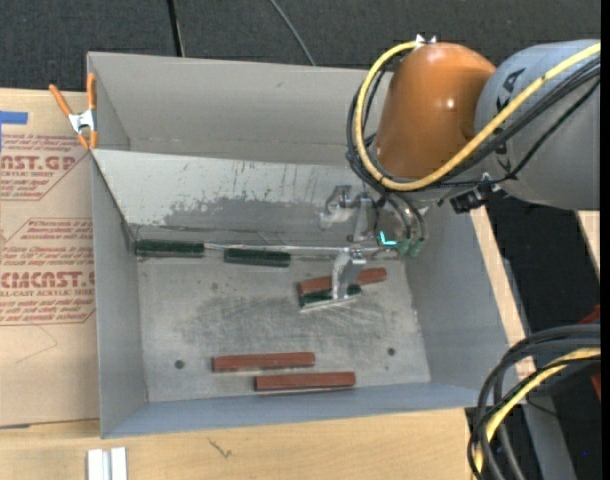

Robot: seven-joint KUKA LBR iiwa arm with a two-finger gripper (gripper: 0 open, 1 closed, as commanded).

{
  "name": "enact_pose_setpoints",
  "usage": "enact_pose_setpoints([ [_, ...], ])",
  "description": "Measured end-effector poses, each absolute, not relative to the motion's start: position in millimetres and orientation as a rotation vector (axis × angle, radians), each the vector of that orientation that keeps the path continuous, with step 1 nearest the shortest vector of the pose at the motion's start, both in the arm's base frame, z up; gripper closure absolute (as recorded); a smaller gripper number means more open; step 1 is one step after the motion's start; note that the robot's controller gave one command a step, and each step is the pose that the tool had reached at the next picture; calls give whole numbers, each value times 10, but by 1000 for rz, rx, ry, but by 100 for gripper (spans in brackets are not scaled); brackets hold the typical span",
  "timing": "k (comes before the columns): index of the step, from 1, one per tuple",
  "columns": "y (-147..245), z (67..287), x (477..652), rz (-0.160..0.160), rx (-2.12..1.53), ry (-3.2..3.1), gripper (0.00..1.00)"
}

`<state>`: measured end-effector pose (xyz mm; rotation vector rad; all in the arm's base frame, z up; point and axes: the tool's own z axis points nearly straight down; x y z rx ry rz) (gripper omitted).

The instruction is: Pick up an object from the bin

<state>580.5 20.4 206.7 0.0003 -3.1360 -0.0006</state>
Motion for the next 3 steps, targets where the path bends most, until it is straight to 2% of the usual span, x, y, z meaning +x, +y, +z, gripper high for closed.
enact_pose_setpoints([
  [1,203,2107,5821,-1,0,-3143,0],
  [2,217,1610,5873,-1,2,-3151,0],
  [3,-82,770,5908,-4,-20,-3158,100],
])
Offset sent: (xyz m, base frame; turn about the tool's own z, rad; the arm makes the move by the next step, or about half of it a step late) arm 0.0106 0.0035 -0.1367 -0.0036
